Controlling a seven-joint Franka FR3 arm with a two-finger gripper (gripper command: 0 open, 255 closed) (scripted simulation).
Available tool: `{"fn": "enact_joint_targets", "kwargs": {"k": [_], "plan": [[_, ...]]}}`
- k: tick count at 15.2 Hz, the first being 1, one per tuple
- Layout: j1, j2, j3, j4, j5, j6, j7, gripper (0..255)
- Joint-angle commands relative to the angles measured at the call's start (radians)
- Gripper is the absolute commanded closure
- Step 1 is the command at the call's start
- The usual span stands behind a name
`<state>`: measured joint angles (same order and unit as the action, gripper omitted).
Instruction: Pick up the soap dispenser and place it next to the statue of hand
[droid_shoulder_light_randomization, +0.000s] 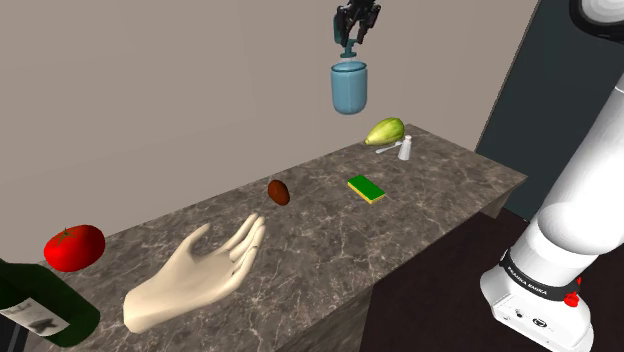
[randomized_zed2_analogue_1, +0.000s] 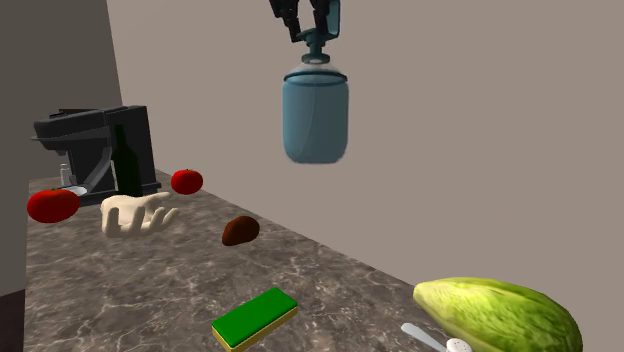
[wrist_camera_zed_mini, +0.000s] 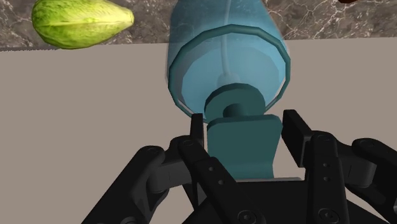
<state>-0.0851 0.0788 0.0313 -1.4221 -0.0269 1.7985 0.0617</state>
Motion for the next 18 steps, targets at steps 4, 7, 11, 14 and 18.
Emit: {"fn": "enact_joint_targets", "kwargs": {"k": [4,7,11,14,18], "plan": [[0.001,0.032,0.001,0.116,-0.001,-0.083,0.000,255],[0.002,0.058,0.001,0.194,-0.002,-0.135,-0.001,255],[0.004,0.102,0.002,0.314,-0.004,-0.212,-0.002,255],[0.006,0.146,0.002,0.424,-0.006,-0.277,-0.003,255],[0.009,0.216,0.002,0.582,-0.010,-0.366,-0.004,255]]}}
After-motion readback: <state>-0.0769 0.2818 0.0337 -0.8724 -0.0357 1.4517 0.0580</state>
